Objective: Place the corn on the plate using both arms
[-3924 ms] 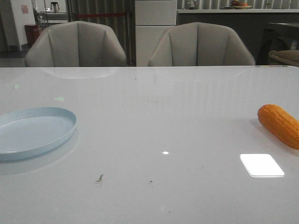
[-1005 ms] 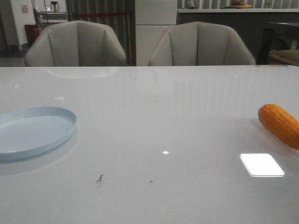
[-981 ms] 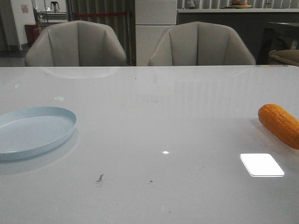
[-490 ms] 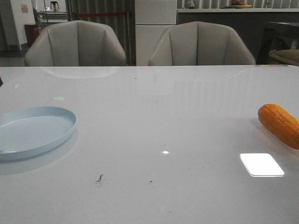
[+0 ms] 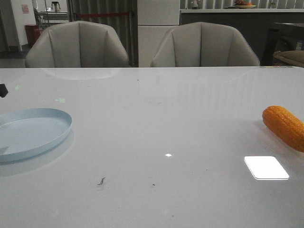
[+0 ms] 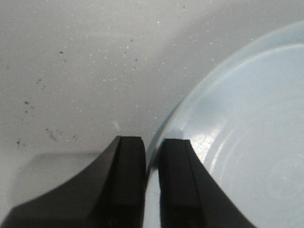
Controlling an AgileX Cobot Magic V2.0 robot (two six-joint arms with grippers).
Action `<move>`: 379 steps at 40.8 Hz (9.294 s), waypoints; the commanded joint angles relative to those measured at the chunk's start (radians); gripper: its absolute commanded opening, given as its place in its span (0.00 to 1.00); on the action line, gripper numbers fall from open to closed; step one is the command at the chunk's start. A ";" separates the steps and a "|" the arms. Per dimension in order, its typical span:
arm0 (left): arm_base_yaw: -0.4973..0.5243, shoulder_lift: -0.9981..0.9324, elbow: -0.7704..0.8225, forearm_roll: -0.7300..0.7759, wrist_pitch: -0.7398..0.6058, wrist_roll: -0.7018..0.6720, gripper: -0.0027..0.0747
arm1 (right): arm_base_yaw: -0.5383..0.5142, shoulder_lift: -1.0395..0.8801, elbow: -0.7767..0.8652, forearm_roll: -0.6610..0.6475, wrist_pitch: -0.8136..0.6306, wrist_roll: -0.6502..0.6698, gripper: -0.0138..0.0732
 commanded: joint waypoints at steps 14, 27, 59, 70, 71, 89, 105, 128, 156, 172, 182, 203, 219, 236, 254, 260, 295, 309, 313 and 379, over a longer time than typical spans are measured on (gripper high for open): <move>-0.012 -0.028 -0.221 -0.096 0.190 0.001 0.15 | -0.002 -0.010 -0.032 0.000 -0.066 -0.006 0.70; -0.071 -0.028 -0.545 -0.305 0.325 0.001 0.15 | -0.002 -0.010 -0.032 0.000 -0.066 -0.006 0.70; -0.498 0.146 -0.606 -0.314 0.311 0.001 0.15 | -0.002 -0.010 -0.032 0.000 -0.067 -0.006 0.70; -0.510 0.231 -0.605 -0.265 0.303 0.001 0.15 | -0.002 -0.010 -0.032 0.000 -0.067 -0.006 0.70; -0.510 0.233 -0.605 -0.262 0.303 0.001 0.15 | -0.002 -0.010 -0.032 0.000 -0.067 -0.006 0.70; -0.510 0.248 -0.624 -0.198 0.312 0.001 0.51 | -0.002 -0.010 -0.032 0.000 -0.073 -0.006 0.70; -0.453 0.248 -1.010 -0.190 0.384 0.001 0.53 | -0.002 -0.010 -0.032 0.000 -0.073 -0.006 0.70; -0.401 0.070 -1.523 0.250 0.393 -0.029 0.53 | -0.002 -0.010 -0.032 0.000 -0.031 -0.006 0.70; -0.327 -0.731 -0.140 0.486 0.028 -0.109 0.53 | -0.002 -0.010 -0.032 0.000 0.006 -0.006 0.70; -0.292 -0.962 0.385 0.477 -0.161 -0.201 0.53 | -0.002 0.222 -0.258 -0.048 0.046 -0.006 0.71; -0.292 -0.987 0.385 0.464 -0.161 -0.201 0.53 | -0.002 0.485 -0.492 -0.155 0.090 -0.006 0.71; -0.292 -0.992 0.385 0.464 -0.159 -0.201 0.53 | -0.002 0.820 -0.600 -0.154 0.153 -0.006 0.82; -0.292 -0.992 0.385 0.464 -0.159 -0.201 0.53 | -0.001 0.857 -0.603 -0.153 0.162 -0.006 0.41; -0.292 -0.992 0.385 0.464 -0.159 -0.201 0.53 | 0.126 0.845 -0.875 -0.127 0.240 -0.008 0.34; -0.292 -0.992 0.385 0.464 -0.159 -0.201 0.53 | 0.457 0.895 -1.001 -0.128 0.243 -0.103 0.34; -0.292 -0.992 0.385 0.464 -0.159 -0.201 0.53 | 0.481 0.932 -1.000 -0.127 0.240 -0.103 0.34; -0.292 -0.992 0.385 0.462 -0.155 -0.201 0.53 | 0.482 1.062 -1.043 -0.100 0.330 -0.103 0.73; -0.292 -0.992 0.385 0.462 -0.155 -0.201 0.53 | 0.482 1.037 -1.189 -0.107 0.503 -0.102 0.73; -0.292 -0.992 0.385 0.462 -0.155 -0.201 0.53 | 0.480 1.015 -1.277 -0.124 0.564 -0.102 0.73; -0.292 -0.992 0.385 0.393 -0.090 -0.201 0.40 | -0.076 -0.149 -0.340 -0.029 0.401 -0.092 0.73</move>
